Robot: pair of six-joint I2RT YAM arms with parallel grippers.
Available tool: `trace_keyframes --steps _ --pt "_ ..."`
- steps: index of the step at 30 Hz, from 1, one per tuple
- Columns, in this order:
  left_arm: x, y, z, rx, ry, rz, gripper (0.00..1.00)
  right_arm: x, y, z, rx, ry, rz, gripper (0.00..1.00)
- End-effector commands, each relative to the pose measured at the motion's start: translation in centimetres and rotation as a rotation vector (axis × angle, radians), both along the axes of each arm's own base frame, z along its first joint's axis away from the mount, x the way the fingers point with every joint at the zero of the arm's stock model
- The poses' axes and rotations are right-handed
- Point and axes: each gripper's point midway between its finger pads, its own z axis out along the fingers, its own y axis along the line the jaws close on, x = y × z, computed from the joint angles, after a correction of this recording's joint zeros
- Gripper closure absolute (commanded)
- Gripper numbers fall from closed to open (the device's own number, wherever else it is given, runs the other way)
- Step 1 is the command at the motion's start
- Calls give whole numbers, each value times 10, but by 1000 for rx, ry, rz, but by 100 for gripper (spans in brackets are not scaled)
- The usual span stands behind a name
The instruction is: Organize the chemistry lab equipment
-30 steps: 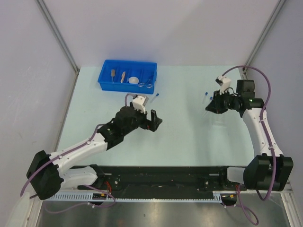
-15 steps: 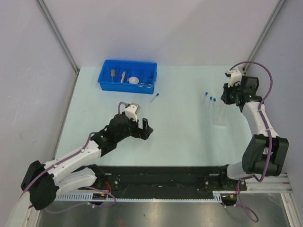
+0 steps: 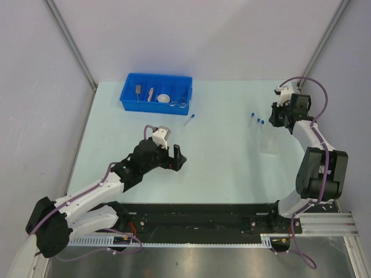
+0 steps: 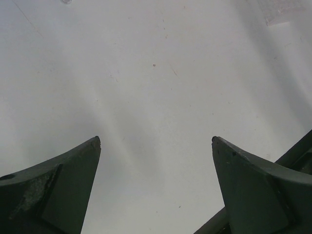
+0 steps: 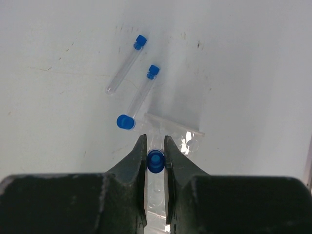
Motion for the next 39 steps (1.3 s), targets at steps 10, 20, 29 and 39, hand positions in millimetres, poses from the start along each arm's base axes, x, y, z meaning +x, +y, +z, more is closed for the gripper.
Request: trace_keyframes --steps 10,20,29,39 --pt "1 2 -4 -29 17 17 0 26 -14 -16 -13 -26 -30 97" --pt "2 3 -4 -31 18 22 0 20 -11 -34 3 36 -20 95" --pt "1 3 -5 -33 22 19 0 14 -7 -31 17 48 0 87" --pt "1 4 -3 -40 18 18 0 9 0 5 57 -25 29 66"
